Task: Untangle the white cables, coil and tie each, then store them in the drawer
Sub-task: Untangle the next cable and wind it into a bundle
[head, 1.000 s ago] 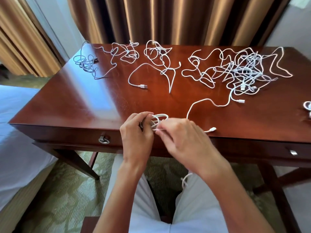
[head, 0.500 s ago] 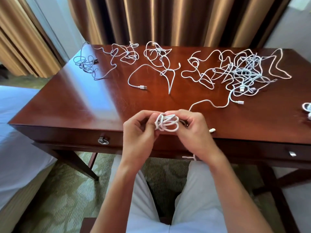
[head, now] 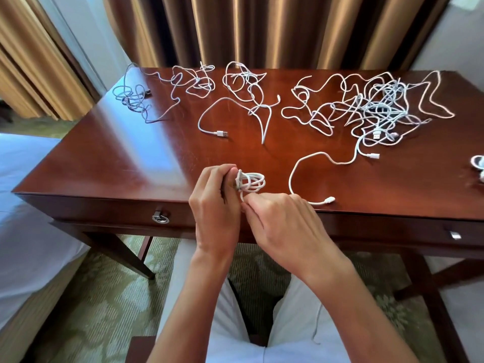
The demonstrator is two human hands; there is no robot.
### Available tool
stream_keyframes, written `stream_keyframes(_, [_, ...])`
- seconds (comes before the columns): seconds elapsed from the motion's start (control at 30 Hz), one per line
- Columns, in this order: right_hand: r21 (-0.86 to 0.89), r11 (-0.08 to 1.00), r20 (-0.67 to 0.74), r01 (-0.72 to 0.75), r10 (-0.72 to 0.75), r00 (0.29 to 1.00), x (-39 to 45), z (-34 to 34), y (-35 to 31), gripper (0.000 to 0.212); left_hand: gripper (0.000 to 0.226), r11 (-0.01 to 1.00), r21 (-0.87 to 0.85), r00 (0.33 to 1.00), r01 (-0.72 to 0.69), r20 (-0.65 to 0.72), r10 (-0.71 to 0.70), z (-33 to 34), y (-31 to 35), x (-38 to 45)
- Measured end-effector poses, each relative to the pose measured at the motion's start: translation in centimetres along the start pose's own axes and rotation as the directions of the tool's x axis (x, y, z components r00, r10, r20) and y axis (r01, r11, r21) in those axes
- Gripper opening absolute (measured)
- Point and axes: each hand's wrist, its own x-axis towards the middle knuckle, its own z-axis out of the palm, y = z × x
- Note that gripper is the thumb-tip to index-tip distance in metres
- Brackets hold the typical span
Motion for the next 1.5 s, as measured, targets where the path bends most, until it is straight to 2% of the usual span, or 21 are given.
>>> stream_keyframes(0.17, [-0.032,0.998,0.104,0.057,-0.054,0.993,0.7,-1.5,1.1,0.038,0.009,0.999,0.032,0.993,-0.040,0.108,0.037,0.2,-0.6,-0.6])
stream_keyframes(0.27, [-0.030,0.992,0.038,0.120,-0.118,0.992,1.3,-2.5,1.8,0.035,0.013,0.997,0.015,0.981,-0.070,0.185,0.066,0.0,-1.0,-0.7])
stream_keyframes(0.37, [0.111,0.990,0.037,0.084,-0.089,0.995,2.4,-3.3,3.3,0.028,0.019,0.992,-0.072,0.956,-0.102,0.267,0.117,-0.4,-0.8,-0.6])
stream_keyframes(0.5, [0.382,0.922,-0.022,0.053,-0.049,0.999,3.1,-2.6,5.7,0.024,0.019,0.963,-0.264,0.957,0.062,0.289,0.018,-1.1,-0.2,-0.5])
stream_keyframes(0.57, [0.544,0.839,-0.022,0.006,0.008,1.000,2.9,-1.4,6.2,0.014,0.019,0.919,-0.355,0.948,0.169,0.313,-0.054,-1.3,0.4,-0.3])
stream_keyframes(0.67, [0.663,0.748,-0.050,-0.032,0.087,0.995,2.1,0.8,5.7,0.014,0.019,0.827,-0.454,0.922,0.333,0.339,-0.185,-1.1,0.8,-0.2])
stream_keyframes(0.77, [0.646,0.761,-0.062,-0.058,0.128,0.990,1.5,2.0,3.9,0.025,0.021,0.772,-0.480,0.903,0.417,0.316,-0.291,-0.7,0.5,-0.1])
stream_keyframes(0.87, [0.535,0.837,-0.034,-0.111,0.153,0.988,0.6,2.7,2.3,0.047,0.023,0.825,-0.406,0.918,0.393,0.223,-0.327,-0.3,0.5,-0.3])
stream_keyframes(0.97, [0.432,0.881,0.120,-0.194,0.157,0.980,-0.2,3.5,1.1,0.020,0.018,0.861,-0.342,0.927,0.376,0.126,-0.354,0.0,0.4,-0.5])
stream_keyframes(1.03, [0.336,0.917,0.236,-0.216,0.140,0.961,-0.7,3.6,0.2,0.018,0.014,0.894,-0.283,0.938,0.346,0.086,-0.336,0.2,0.0,-0.5])
stream_keyframes(1.1, [0.280,0.937,0.274,-0.210,0.132,0.953,-1.1,3.1,-0.4,0.011,0.012,0.964,-0.138,0.973,0.228,0.060,-0.222,0.3,-0.3,-0.4])
stream_keyframes(1.17, [0.215,0.959,0.240,-0.185,0.132,0.962,-1.0,1.8,-0.7,0.013,0.010,0.993,-0.016,0.992,0.113,0.059,-0.112,0.3,-0.7,-0.4])
stream_keyframes(1.27, [0.156,0.983,0.114,-0.100,0.082,0.990,-0.4,0.0,0.3,0.021,0.011,1.000,0.005,0.988,0.013,0.151,-0.014,-0.1,-1.2,-0.4])
stream_keyframes(1.37, [0.251,0.967,0.030,-0.045,0.038,0.999,0.5,-1.3,2.0,0.013,0.014,0.996,-0.068,0.940,-0.061,0.333,0.080,-0.5,-1.2,-0.3])
stream_keyframes(1.43, [0.336,0.941,0.008,-0.045,0.045,0.999,1.1,-1.8,3.1,0.019,0.017,0.986,-0.168,0.905,0.013,0.422,0.060,-0.8,-0.8,-0.3])
stream_keyframes(1.5, [0.485,0.872,0.001,-0.065,0.074,0.997,1.6,-2.1,4.0,0.023,0.021,0.944,-0.279,0.865,0.175,0.502,-0.012,-1.1,-0.5,-0.2])
